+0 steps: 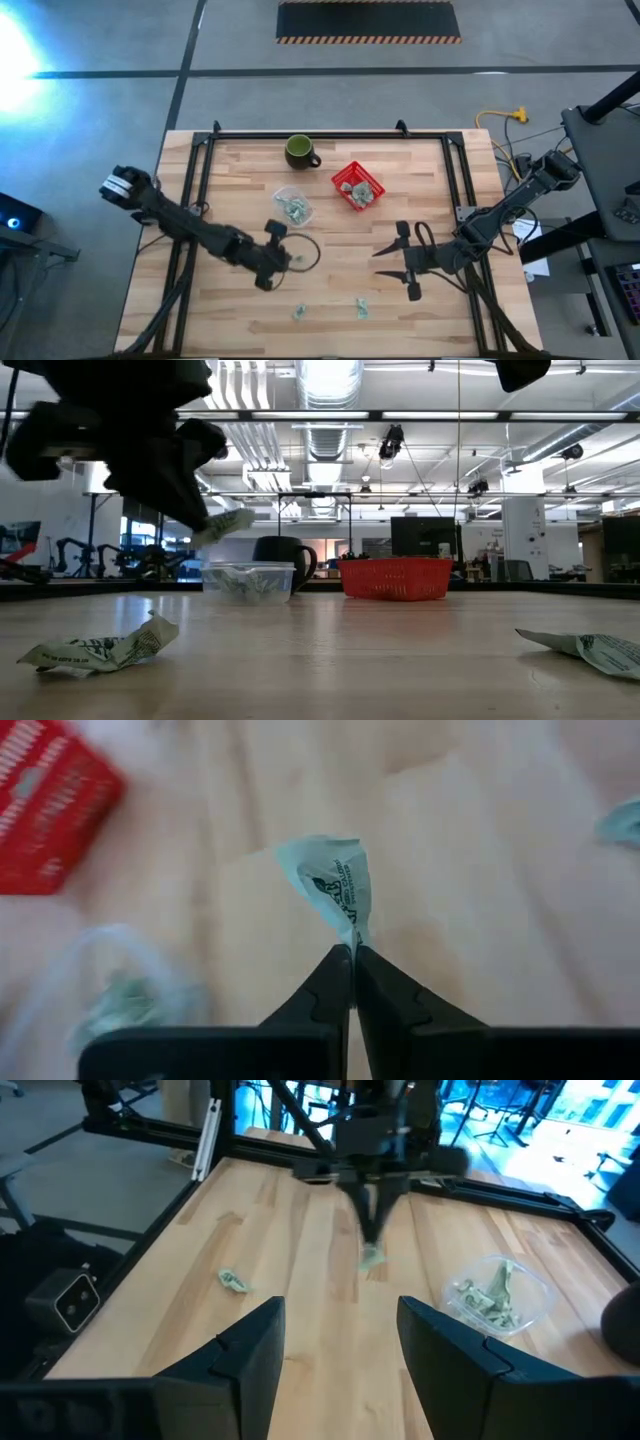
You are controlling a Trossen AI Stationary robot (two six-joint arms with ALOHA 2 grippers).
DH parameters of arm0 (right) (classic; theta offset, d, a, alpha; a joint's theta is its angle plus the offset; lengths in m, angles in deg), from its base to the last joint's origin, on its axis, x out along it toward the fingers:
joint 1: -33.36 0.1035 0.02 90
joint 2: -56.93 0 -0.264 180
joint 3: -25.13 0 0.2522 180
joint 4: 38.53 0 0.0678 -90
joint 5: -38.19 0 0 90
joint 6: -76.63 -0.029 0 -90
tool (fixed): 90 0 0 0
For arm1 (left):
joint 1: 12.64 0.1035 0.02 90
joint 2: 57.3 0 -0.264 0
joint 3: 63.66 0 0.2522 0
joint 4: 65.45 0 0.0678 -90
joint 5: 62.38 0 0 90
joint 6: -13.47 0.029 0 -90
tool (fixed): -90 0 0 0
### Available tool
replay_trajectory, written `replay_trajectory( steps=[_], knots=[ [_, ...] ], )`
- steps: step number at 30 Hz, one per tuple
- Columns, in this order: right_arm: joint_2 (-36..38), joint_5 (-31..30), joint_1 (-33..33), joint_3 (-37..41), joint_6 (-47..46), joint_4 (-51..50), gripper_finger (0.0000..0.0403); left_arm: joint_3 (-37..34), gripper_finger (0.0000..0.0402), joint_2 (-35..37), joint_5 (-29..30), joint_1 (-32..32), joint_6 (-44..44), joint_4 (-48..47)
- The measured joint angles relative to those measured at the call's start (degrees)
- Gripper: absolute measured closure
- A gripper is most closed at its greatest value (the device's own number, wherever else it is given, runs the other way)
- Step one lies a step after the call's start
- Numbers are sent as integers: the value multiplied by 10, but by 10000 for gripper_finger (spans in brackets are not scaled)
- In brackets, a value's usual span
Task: Pick and place items into bin
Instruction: Put the stevia packet into the transparent bin
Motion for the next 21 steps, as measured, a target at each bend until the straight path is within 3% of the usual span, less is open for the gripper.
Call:
replay_trajectory(
  steps=[9, 16, 21],
  knots=[
    [0, -1, 0, 0, 2, 0, 218, -4, 401, 62, 0, 127, 91, -21],
    [0, -1, 0, 1, 2, 0, 218, -9, 401, 56, 0, 242, 120, -21],
    [0, -1, 0, 1, 3, 0, 218, -9, 401, 46, -1, 284, 121, -22]
  ],
)
